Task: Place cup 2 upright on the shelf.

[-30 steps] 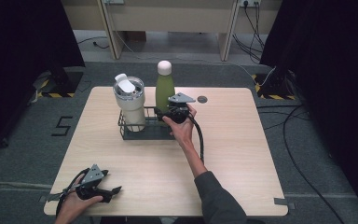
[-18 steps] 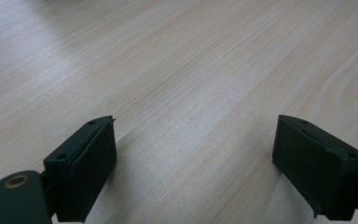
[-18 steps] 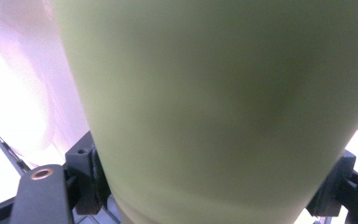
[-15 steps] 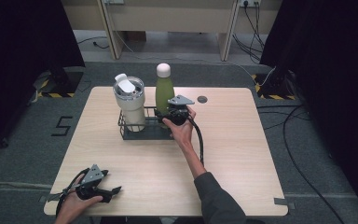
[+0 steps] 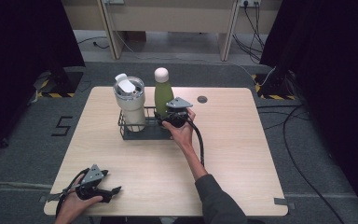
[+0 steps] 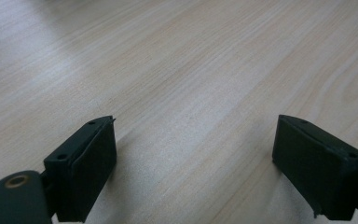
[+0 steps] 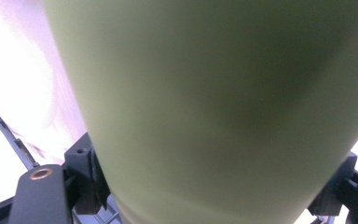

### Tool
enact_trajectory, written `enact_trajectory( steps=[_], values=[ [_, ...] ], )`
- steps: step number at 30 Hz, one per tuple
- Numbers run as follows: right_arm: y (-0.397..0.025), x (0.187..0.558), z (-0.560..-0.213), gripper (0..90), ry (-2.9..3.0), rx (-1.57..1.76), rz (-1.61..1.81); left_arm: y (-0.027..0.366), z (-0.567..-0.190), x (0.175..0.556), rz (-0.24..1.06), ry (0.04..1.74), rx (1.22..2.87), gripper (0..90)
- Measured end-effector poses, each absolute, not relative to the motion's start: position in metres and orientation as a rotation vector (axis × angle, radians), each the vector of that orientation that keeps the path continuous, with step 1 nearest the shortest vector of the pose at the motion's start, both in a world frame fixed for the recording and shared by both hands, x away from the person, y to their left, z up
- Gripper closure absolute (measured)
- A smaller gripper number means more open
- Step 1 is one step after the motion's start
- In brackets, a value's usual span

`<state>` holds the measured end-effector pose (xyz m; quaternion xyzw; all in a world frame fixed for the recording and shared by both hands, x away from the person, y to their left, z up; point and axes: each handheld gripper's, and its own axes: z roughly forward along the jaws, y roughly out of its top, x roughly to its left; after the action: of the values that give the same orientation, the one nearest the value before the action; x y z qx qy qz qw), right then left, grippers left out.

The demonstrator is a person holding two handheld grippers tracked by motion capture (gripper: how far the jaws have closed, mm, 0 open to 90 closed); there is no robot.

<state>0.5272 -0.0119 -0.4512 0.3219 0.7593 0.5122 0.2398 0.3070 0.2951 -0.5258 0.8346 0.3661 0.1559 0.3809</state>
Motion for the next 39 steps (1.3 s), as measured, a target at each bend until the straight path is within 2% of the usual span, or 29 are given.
enact_trajectory(
  steps=[9, 16, 39],
  values=[
    [-0.012, 0.526, -0.452, 19.9, 2.070, 0.895, 1.414, 0.295, -0.526, 0.307, 0.398, 0.935, 2.130, 13.0],
    [-0.017, 0.526, -0.450, 15.1, 2.070, 0.909, 1.439, 0.295, -0.526, 0.307, 0.399, 0.936, 2.128, 13.0],
    [-0.041, 0.498, -0.430, 15.0, 2.030, 0.914, 1.455, 0.295, -0.526, 0.307, 0.399, 0.935, 2.129, 12.9]
  ],
)
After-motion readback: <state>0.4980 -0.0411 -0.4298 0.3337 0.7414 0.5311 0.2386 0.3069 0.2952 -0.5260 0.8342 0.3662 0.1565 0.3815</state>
